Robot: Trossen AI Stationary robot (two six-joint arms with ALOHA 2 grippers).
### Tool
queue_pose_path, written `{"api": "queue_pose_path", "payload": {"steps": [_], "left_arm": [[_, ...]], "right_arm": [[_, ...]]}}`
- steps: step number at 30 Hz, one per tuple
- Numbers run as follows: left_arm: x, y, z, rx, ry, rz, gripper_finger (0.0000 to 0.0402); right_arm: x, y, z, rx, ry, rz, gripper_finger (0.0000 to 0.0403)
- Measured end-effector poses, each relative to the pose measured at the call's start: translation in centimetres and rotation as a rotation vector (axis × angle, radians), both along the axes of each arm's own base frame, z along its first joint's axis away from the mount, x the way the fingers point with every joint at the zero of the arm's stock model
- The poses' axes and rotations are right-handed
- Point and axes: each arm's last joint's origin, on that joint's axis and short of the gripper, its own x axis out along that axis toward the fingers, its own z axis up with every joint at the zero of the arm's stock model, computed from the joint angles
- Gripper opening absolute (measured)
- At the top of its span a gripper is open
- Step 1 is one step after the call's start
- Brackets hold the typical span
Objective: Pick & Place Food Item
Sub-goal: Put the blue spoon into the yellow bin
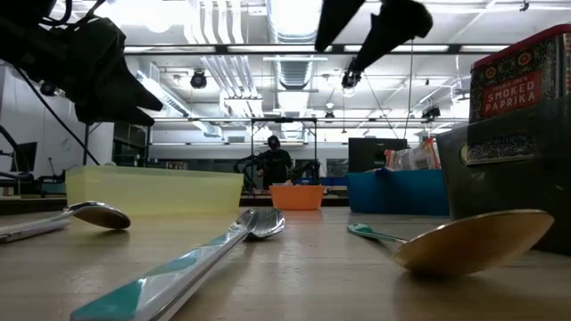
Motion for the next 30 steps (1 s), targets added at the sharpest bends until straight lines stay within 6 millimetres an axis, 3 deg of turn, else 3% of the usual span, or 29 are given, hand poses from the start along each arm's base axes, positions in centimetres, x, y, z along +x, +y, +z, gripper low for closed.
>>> {"api": "queue_pose_path", "payload": {"steps": [8,17,24,30], "left_arm": [[0.0,0.0,0.0,0.0,0.0,0.001,0.03],[0.0,0.0,0.0,0.0,0.0,0.0,0.03],[0.0,0.0,0.0,-0.002,-0.001,0.002,0.03],[0.0,0.0,0.0,-0.002,-0.001,0.001,0.03]], "right_arm": [[1.2,-1.3,0.0,0.224,-0.017,0.005,0.0381],[2.0,-1.0,-1.1,0.464,0.019,-0.018,0.0381],[2.9,-2.2,-2.0,0.444,0.054,0.011,0.0381],[4.4,-1.9,-1.1,0.35,-0.072,0.244,0.0381]]}}
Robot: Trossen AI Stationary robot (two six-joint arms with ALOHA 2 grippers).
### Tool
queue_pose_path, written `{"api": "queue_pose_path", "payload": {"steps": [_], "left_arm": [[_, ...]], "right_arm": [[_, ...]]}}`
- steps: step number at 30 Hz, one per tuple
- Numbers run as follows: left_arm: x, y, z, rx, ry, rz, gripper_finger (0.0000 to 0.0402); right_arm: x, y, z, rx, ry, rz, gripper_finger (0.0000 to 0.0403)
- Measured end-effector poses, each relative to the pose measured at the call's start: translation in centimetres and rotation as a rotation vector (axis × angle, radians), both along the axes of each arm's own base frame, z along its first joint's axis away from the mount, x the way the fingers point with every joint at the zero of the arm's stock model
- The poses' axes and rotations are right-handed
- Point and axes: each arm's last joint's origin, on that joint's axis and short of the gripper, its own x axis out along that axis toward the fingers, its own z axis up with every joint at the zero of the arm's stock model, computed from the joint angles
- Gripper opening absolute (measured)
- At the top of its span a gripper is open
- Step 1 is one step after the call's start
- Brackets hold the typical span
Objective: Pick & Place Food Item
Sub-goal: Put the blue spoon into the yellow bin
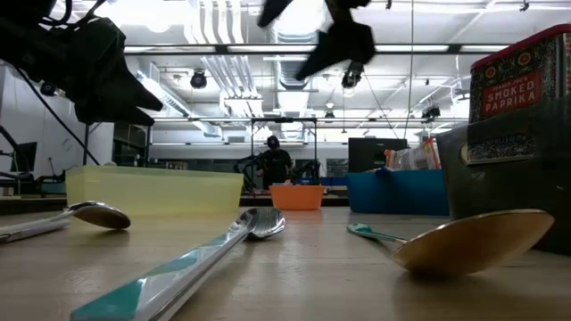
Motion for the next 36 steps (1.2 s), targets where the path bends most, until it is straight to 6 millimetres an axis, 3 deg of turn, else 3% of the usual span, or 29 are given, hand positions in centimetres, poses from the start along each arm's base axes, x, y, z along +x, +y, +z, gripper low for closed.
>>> {"api": "queue_pose_path", "payload": {"steps": [8,13,22,30,36], "left_arm": [[0.0,0.0,0.0,0.0,0.0,0.0,0.03],[0.0,0.0,0.0,0.0,0.0,0.0,0.03],[0.0,0.0,0.0,0.004,0.005,-0.001,0.03],[-0.1,0.0,-0.1,0.009,0.018,-0.001,0.03],[-0.2,0.1,-0.2,0.013,0.03,-0.001,0.03]], "right_arm": [[0.4,1.0,1.6,-0.199,-0.163,0.289,0.0381],[-0.4,1.5,2.0,-0.312,-0.415,0.391,0.0381],[-7.1,-1.7,-1.2,-0.436,-0.782,0.361,0.0381],[-14.2,-4.6,-2.9,-0.417,-0.804,0.166,0.0381],[-16.2,-5.1,-3.8,-0.409,-0.812,0.153,0.0381]]}}
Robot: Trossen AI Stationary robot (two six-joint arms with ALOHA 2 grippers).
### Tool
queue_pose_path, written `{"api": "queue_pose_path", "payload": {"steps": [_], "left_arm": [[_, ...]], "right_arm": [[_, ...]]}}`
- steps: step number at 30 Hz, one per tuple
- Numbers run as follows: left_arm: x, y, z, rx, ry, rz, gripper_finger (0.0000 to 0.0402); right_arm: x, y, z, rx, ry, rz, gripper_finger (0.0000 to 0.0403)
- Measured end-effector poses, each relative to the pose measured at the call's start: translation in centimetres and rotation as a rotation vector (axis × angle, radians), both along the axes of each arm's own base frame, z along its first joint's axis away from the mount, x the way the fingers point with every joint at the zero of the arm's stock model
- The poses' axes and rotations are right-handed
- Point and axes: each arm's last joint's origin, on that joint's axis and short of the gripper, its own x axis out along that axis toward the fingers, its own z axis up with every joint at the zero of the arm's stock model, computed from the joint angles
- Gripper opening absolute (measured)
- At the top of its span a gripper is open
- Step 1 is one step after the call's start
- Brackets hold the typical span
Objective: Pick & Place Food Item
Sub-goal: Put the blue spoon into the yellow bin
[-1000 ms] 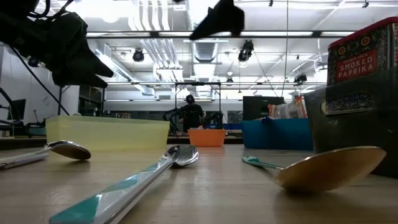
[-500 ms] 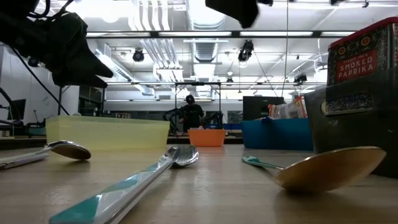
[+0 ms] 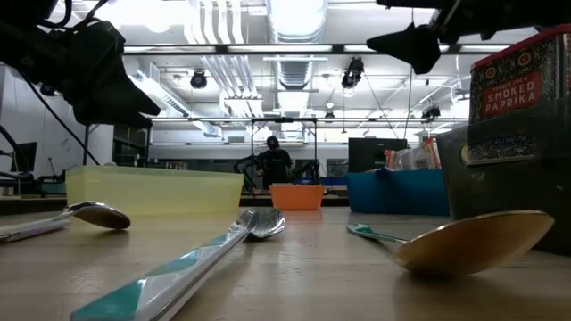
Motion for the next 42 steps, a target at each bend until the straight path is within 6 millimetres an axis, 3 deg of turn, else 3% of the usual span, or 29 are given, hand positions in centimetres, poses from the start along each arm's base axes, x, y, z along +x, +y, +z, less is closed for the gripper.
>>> {"api": "queue_pose_path", "payload": {"steps": [37,42], "left_arm": [[-0.1,0.03,-0.16,0.002,0.02,-0.002,0.03],[-0.03,-0.34,-0.31,-0.181,0.002,-0.056,0.03]], "right_arm": [[-0.42,-0.06,-0.7,-0.032,0.027,0.004,0.0381],[-0.42,-0.06,-0.74,-0.036,0.03,0.004,0.0381]]}}
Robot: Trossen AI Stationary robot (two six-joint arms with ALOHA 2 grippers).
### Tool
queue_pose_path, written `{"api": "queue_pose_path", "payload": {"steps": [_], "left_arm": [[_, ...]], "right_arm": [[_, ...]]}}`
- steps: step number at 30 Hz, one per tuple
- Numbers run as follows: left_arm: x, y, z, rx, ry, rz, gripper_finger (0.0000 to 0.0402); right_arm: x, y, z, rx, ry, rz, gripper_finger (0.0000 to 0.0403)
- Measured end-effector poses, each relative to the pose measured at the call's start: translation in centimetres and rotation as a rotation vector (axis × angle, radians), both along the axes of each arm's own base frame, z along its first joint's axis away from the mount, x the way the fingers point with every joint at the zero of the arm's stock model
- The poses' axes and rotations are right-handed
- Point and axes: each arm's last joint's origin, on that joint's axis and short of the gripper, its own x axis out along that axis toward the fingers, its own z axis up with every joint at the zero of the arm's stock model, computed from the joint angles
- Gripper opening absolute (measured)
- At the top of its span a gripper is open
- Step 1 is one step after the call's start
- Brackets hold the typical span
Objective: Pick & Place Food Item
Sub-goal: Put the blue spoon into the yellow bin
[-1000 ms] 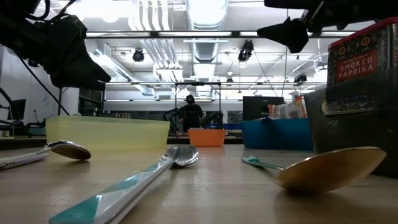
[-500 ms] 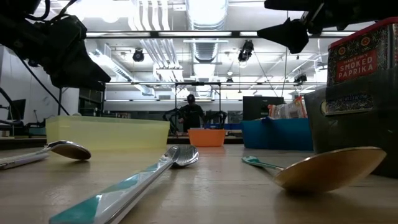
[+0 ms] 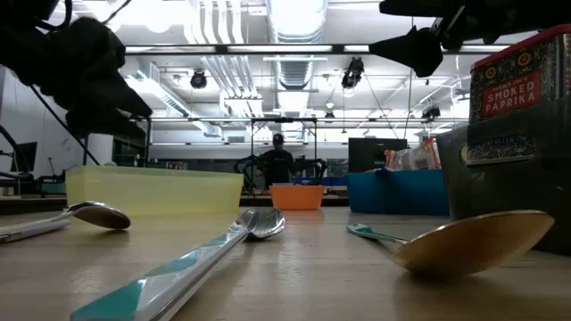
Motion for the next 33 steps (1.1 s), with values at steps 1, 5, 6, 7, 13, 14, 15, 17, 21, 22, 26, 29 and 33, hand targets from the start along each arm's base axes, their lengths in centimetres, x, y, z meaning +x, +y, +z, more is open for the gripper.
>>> {"api": "queue_pose_path", "payload": {"steps": [1,5,6,7,13,14,15,17,21,22,26,29,33], "left_arm": [[0.01,-0.13,-0.05,-0.059,0.0,-0.017,0.03],[0.03,-0.53,-0.16,-0.268,-0.003,-0.046,0.03],[0.03,-0.56,-0.17,-0.323,-0.012,-0.023,0.03],[0.03,-0.58,-0.18,-0.388,-0.025,0.011,0.03],[0.03,-0.59,-0.19,-0.723,-0.113,0.237,0.03],[0.03,-0.59,-0.19,-0.763,-0.123,0.265,0.03],[0.03,-0.59,-0.19,-0.794,-0.131,0.287,0.03],[0.03,-0.59,-0.19,-0.832,-0.142,0.314,0.03],[0.03,-0.59,-0.19,-0.843,-0.144,0.321,0.03],[0.03,-0.59,-0.19,-0.846,-0.145,0.323,0.03],[0.03,-0.59,-0.19,-0.842,-0.145,0.321,0.03],[0.04,-0.5,-0.16,-0.825,-0.166,0.34,0.03],[0.1,-0.44,-0.01,-0.772,-0.179,0.328,0.03]], "right_arm": [[0.0,0.0,-0.01,0.0,0.0,0.0,0.0381],[0.0,0.0,-0.01,0.0,0.0,0.0,0.0381],[0.0,0.0,-0.01,0.0,0.0,0.0,0.0381],[0.0,0.0,-0.01,0.0,0.0,0.0,0.0381],[0.0,0.0,-0.01,0.0,0.0,0.0,0.0381],[0.0,0.0,-0.01,0.0,0.0,0.0,0.0381],[0.0,0.0,-0.01,0.0,0.0,0.0,0.0381],[0.0,0.0,-0.01,0.0,0.0,0.0,0.0381],[0.0,0.0,-0.01,0.0,0.0,0.0,0.0381],[0.0,0.0,-0.01,0.0,0.0,0.0,0.0381],[0.01,0.0,-0.01,0.0,0.0,0.0,0.0381],[0.01,-0.01,-0.01,0.0,0.0,0.0,0.0381],[0.01,-0.01,0.0,0.001,0.0,0.0,0.0381]]}}
